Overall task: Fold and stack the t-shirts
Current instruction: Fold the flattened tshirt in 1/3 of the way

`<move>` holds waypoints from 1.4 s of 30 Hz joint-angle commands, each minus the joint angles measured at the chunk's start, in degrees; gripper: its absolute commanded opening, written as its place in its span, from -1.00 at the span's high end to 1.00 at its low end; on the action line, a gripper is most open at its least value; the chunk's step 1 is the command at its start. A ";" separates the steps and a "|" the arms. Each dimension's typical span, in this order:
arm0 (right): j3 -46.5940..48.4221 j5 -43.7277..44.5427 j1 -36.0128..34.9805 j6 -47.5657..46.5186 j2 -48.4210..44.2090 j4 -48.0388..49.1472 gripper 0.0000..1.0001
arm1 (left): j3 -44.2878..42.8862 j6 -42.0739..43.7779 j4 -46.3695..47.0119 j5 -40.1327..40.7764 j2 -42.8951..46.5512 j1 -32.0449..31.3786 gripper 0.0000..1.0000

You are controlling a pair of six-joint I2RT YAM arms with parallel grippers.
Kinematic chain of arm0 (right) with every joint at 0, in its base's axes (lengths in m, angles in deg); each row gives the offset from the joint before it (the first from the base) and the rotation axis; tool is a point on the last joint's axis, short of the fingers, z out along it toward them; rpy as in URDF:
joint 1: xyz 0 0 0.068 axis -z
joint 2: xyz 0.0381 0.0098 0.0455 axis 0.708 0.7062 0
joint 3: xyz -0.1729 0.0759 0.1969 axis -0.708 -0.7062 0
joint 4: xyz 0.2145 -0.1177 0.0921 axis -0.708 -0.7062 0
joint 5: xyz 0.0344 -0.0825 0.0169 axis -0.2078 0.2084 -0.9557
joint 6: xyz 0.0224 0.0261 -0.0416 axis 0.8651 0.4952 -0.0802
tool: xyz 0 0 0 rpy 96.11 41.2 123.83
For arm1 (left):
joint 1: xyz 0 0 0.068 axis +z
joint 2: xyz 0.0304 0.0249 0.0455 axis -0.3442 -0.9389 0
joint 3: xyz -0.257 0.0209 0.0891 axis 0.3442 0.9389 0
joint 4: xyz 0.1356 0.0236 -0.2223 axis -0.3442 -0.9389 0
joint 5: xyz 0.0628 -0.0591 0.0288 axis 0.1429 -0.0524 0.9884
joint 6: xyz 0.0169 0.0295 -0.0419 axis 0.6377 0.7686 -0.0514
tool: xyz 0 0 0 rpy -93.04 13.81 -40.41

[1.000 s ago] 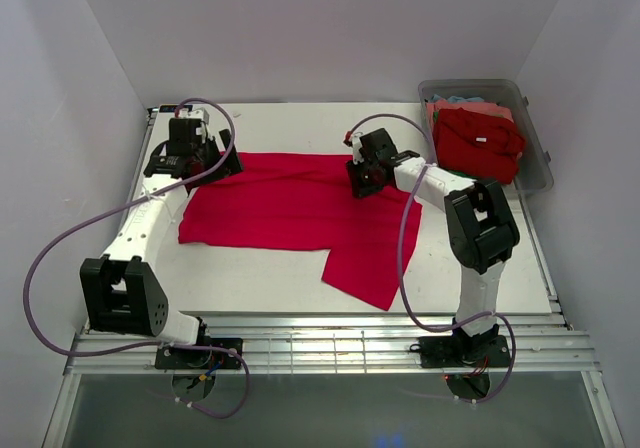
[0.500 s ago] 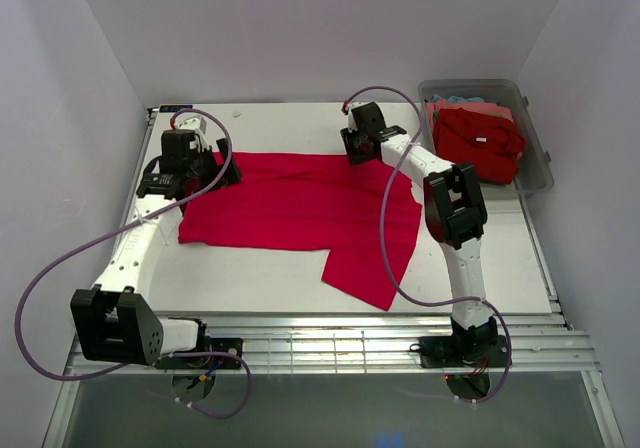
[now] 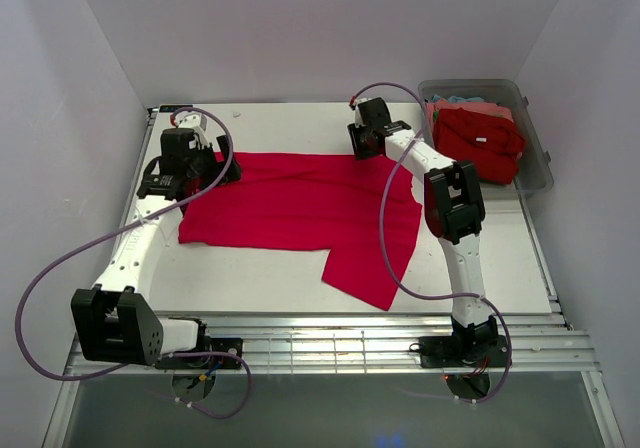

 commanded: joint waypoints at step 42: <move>-3.92 -0.37 0.94 -0.84 -4.88 -0.28 0.65 | -0.48 -0.69 2.56 -0.87 -1.19 -0.08 -0.96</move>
